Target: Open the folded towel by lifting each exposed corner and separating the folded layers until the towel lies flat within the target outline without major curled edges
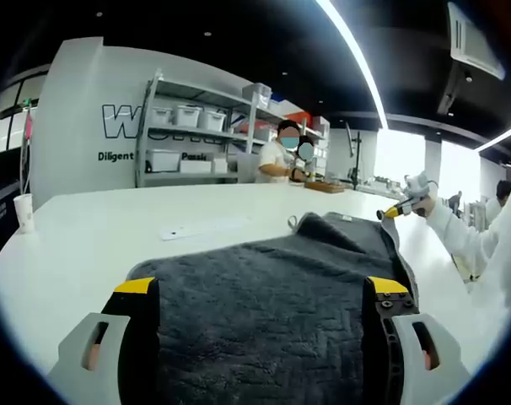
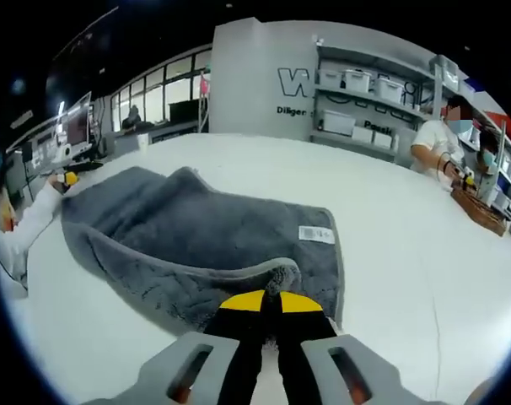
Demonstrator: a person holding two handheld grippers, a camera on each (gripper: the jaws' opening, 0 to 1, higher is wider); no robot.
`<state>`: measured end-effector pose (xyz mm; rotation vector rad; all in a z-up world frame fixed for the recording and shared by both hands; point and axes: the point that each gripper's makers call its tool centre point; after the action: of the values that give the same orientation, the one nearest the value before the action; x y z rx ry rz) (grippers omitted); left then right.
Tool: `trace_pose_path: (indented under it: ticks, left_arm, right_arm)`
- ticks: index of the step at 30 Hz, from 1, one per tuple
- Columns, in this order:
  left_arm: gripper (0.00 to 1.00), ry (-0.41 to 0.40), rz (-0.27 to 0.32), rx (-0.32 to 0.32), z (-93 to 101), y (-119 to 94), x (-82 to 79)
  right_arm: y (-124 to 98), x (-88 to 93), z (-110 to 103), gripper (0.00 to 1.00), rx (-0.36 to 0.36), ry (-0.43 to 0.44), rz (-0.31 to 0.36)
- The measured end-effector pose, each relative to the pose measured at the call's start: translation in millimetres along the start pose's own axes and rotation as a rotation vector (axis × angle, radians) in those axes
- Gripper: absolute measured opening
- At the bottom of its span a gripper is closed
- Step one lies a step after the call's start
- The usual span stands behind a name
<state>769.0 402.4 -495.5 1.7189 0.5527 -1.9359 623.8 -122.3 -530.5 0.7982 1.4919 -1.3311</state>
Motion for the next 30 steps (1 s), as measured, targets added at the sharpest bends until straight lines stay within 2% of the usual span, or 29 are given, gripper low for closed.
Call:
trace_pose_path:
  ticks: [9,15,22,25,30]
  left_arm:
    - [0.98,-0.005,-0.003,-0.013,-3.3,-2,1.3]
    - [0.98,-0.007,-0.002,-0.017,-5.7,-2,1.2]
    - [0.98,-0.008,-0.003,-0.018,-6.0,-2,1.4]
    - [0.98,-0.007,-0.001,-0.02,-6.0,-3,1.1]
    - [0.98,-0.009,-0.002,-0.02,-7.0,-4,1.1]
  right_arm:
    - [-25,30.0,0,0.0,0.052,0.039,-0.094]
    - [-31,40.8,3,0.0,0.068,0.03,-0.128]
    - [-30,45.0,2,0.0,0.071,0.039,-0.143]
    - [-32,42.8,3,0.0,0.079,0.052,-0.132]
    - [-39,27.4,3,0.0,0.099,0.145,-0.039]
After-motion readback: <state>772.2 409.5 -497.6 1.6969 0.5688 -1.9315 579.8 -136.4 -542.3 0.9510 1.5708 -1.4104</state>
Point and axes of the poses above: the point that each gripper's makers call its tool centre point, and the gripper's own axes: y roughly forward along the fingers, z roughly to its right, x roughly out of its underside, and after that the axes turned 13 degrees about z, right-handed
